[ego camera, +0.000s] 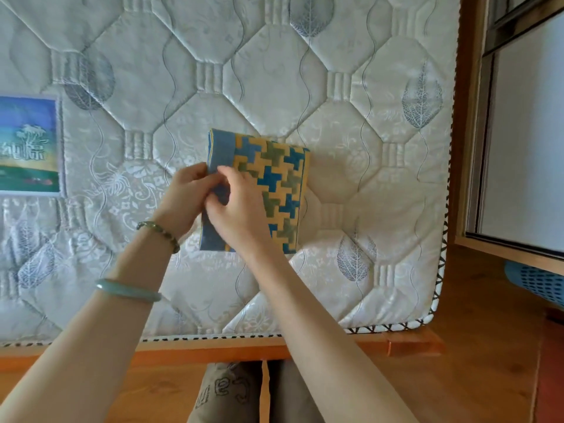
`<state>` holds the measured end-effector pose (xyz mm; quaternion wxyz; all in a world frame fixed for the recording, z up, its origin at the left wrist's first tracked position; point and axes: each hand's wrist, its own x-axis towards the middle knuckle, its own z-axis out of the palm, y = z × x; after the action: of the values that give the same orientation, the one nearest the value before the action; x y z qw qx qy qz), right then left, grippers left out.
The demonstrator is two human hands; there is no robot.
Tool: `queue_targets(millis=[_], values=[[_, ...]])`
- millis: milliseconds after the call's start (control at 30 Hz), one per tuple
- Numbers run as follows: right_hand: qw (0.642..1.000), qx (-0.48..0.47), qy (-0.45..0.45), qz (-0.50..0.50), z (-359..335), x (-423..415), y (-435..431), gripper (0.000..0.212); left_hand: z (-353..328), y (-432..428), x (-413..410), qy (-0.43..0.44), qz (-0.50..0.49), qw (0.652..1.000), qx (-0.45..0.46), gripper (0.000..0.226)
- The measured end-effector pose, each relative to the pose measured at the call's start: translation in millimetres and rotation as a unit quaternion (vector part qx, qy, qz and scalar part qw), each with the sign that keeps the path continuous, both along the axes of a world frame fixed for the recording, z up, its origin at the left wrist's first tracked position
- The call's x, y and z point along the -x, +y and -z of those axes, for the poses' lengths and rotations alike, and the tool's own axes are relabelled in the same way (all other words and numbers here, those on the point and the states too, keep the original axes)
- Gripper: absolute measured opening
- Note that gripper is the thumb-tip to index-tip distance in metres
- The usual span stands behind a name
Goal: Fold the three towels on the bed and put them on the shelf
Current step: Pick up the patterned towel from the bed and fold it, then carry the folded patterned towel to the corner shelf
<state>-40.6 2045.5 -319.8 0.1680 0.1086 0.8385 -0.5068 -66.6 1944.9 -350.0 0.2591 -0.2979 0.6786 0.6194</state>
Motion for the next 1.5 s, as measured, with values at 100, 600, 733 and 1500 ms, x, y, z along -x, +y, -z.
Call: queue_targets(millis=[100,600,733,1500], values=[[0.972,-0.17,0.164,0.007,28,2,27,0.039,27,-4,-2,0.003,0.033,0.995,0.091,0.032],[0.887,-0.389,0.152,-0.198,110,-25,72,0.058,77,15,-41,0.233,0.395,0.716,0.526,0.063],[0.885,-0.392,0.145,-0.207,122,-59,75,0.057,79,15,-38,0.145,0.408,0.767,0.473,0.071],[0.967,0.113,-0.164,0.162,26,-28,111,0.009,9,22,-40,0.04,0.084,0.96,0.262,0.039]])
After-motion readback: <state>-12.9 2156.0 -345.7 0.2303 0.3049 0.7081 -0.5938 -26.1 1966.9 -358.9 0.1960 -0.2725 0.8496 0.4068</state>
